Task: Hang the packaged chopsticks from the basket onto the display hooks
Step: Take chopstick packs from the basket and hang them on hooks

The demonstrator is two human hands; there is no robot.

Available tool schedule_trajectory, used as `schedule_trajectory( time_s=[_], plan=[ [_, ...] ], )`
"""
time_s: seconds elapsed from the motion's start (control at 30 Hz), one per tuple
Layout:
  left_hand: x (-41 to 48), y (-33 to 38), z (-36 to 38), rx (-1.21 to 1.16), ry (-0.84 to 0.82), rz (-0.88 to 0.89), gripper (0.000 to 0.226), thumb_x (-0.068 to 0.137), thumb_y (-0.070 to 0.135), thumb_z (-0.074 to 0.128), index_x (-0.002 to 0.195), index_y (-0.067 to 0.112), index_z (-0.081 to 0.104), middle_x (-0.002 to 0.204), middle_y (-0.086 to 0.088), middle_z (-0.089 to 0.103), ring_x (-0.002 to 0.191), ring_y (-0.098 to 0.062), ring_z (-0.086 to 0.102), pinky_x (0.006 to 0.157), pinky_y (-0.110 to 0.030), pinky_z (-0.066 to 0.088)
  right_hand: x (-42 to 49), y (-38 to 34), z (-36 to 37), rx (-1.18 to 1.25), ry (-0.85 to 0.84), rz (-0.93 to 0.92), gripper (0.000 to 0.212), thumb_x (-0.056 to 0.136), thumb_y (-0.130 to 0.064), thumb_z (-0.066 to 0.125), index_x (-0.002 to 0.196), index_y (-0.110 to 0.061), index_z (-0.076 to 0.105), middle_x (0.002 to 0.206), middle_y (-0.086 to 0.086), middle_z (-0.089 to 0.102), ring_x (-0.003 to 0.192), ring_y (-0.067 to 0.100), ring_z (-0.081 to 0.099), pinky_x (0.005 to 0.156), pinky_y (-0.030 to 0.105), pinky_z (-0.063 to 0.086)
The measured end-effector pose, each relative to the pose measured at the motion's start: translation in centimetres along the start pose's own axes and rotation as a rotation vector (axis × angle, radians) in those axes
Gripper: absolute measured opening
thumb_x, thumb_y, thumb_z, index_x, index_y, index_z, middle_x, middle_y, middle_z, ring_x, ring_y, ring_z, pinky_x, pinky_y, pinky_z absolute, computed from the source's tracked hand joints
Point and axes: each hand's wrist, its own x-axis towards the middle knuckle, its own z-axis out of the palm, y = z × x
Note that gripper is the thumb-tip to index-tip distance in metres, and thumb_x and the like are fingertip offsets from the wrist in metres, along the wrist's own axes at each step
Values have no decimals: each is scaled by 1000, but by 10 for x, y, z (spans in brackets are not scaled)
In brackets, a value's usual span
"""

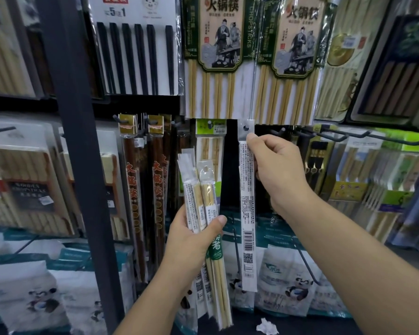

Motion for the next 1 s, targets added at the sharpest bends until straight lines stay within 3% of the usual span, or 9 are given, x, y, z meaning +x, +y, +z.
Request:
schedule_trajectory(
  time_s=[0.1, 0.3, 0.43, 0.5, 0.57, 0.67, 0.73, 0.83, 1.0],
  plan=[
    [-2, 1, -2, 7, -12, 5, 33, 78, 36, 86, 102, 52, 69, 108, 8, 78, 100, -13, 75, 87, -33, 55, 1, -1, 2, -15, 15, -20, 42, 100, -34, 61, 86, 5, 64, 69, 10, 47, 62, 20, 42, 60, 31, 41],
    [-4, 1, -2, -10, -16, -18, 35, 74, 37, 86, 102, 50, 69, 108, 6, 78, 100, -15, 75, 93, -41, 56, 7, 10, 5, -147, 80, -42, 46, 100, -33, 60, 71, 2, 52, 55, -4, 35, 54, 9, 35, 59, 28, 36],
    [-4, 2, -1, -23, -27, -30, 34, 80, 30, 87, 103, 48, 70, 107, 5, 78, 100, -15, 75, 92, -41, 57, 12, 23, 5, -180, 88, -30, 43, 101, -38, 59, 78, -2, 66, 58, -2, 45, 56, 7, 44, 63, 27, 42],
    [-4, 3, -1, -20, -35, -34, 33, 76, 34, 87, 102, 46, 70, 103, 3, 78, 96, -17, 75, 90, -40, 59, 12, 27, 4, -188, 76, -17, 37, 101, -41, 59, 80, -14, 72, 63, -2, 58, 60, 3, 53, 63, 21, 46],
    [-5, 2, -1, -13, -44, -32, 31, 75, 35, 85, 101, 42, 71, 98, -1, 78, 91, -19, 76, 87, -41, 60, 8, 29, 3, -183, 79, 14, 26, 98, -45, 61, 85, -26, 71, 75, -7, 68, 69, -2, 62, 67, 18, 47],
    [-6, 3, -2, -8, -62, -29, 33, 76, 33, 88, 105, 36, 71, 98, -4, 79, 91, -21, 76, 88, -45, 60, -10, 32, -1, -215, 140, 5, 16, 94, -43, 68, 88, -28, 65, 81, -11, 67, 74, -7, 60, 64, 16, 44],
    [-6, 4, -1, -5, -71, -27, 41, 71, 39, 91, 107, 33, 71, 99, -5, 79, 93, -22, 77, 88, -45, 60, -28, 34, -2, -202, 47, 20, 18, 92, -43, 69, 85, -27, 66, 79, -9, 68, 71, -3, 62, 59, 15, 49],
    [-7, 5, 0, -9, -81, -5, 38, 68, 35, 88, 103, 33, 72, 101, -5, 79, 94, -25, 76, 84, -40, 62, -51, 36, 3, -191, -197, 56, 17, 87, -41, 74, 82, -25, 71, 80, 0, 70, 67, 5, 62, 63, 19, 55],
    [-8, 4, 2, -34, -91, 3, 33, 75, 26, 88, 104, 32, 74, 105, -4, 79, 98, -22, 76, 84, -34, 60, -57, 37, 4, -116, -253, 145, 8, 92, -32, 73, 89, -25, 75, 80, 3, 73, 70, 10, 66, 63, 24, 57]
  ],
)
